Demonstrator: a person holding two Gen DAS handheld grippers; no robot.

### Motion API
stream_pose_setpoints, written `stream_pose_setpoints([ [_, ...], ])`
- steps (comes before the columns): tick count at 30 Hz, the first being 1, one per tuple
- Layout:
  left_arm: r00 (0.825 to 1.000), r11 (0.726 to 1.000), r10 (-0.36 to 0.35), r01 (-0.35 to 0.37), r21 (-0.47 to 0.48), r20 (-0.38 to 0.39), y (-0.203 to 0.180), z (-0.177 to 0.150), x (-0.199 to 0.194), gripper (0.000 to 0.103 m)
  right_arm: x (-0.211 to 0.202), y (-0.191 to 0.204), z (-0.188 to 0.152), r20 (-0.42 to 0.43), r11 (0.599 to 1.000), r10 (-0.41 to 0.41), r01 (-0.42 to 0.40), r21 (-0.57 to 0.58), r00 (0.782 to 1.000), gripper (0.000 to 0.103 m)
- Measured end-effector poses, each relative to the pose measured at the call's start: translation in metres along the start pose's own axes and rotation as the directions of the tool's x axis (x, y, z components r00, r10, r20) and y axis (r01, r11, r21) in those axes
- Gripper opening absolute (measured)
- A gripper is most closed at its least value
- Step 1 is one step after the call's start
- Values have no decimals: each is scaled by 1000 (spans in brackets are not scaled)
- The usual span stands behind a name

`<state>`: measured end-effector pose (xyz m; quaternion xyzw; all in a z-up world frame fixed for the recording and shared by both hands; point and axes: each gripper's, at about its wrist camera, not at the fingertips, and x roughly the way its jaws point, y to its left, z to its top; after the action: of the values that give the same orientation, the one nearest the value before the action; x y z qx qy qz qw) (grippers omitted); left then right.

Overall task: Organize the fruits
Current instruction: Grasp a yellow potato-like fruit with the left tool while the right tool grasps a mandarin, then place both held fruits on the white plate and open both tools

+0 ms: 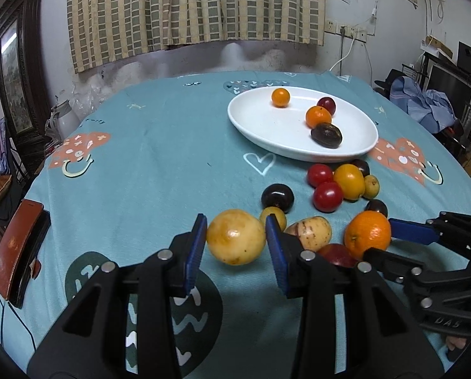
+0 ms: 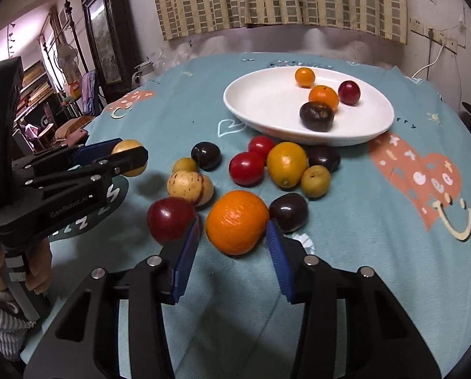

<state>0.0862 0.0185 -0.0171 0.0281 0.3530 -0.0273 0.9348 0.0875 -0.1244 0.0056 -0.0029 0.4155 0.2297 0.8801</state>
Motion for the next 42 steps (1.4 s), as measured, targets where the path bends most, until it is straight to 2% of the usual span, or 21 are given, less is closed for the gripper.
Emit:
stream_pose_setpoints([
  [3, 1000, 1000, -3, 3, 15, -5, -3, 0, 2, 39, 9, -3, 1, -24, 999, 19, -18, 27, 1000, 43],
  [9, 1000, 1000, 3, -3, 24, -12, -6, -2, 5, 39, 17, -19, 5, -29, 982, 104, -97, 161, 994, 46],
  [11, 1000, 1000, 7, -7, 26, -14, -6, -2, 6, 39, 21, -17, 6, -40, 981, 101, -93, 169, 994, 47],
  [13, 1000, 1000, 7, -7, 26, -14, -6, -2, 6, 39, 22, -14, 9, -31, 984, 89, -83, 161, 996, 53],
  [15, 1000, 1000, 8, -8, 27, -16, -6, -3, 6, 39, 24, -11, 10, -30, 985, 84, -78, 153, 996, 54],
  [17, 1000, 1000, 11, -11, 26, -18, -6, -4, 7, 39, 22, -13, 10, -17, 985, 79, -75, 158, 997, 45],
  [18, 1000, 1000, 11, -11, 23, -18, -5, -4, 7, 39, 20, -15, 9, -16, 984, 78, -74, 164, 997, 43],
  [22, 1000, 1000, 0, 0, 17, -9, -3, -6, 5, 39, 9, -14, 5, -8, 991, 47, -45, 129, 999, 42],
  [24, 1000, 1000, -15, 15, 18, -1, -3, -6, 2, 39, -3, -13, 6, 24, 993, 38, -40, 112, 999, 42],
  [27, 999, 999, -44, 44, 21, 19, -4, -5, -3, 39, -15, -16, 10, 77, 996, -19, 13, 85, 997, 42],
  [31, 999, 999, -43, 42, 28, 26, -5, -6, -5, 39, -6, -22, 8, 41, 995, -23, 19, 99, 999, 42],
  [35, 999, 999, -25, 24, 32, 40, -9, -1, -8, 39, -33, -28, 17, 132, 993, -47, 33, 109, 990, 42],
  [39, 997, 998, -44, 40, 50, 64, -20, 27, -11, 39, -47, -53, 34, 172, 985, -85, 56, 166, 982, 42],
  [42, 995, 996, -35, 27, 83, 91, -33, 59, -4, 39, -53, -70, 62, 199, 977, -159, 125, 175, 967, 42],
])
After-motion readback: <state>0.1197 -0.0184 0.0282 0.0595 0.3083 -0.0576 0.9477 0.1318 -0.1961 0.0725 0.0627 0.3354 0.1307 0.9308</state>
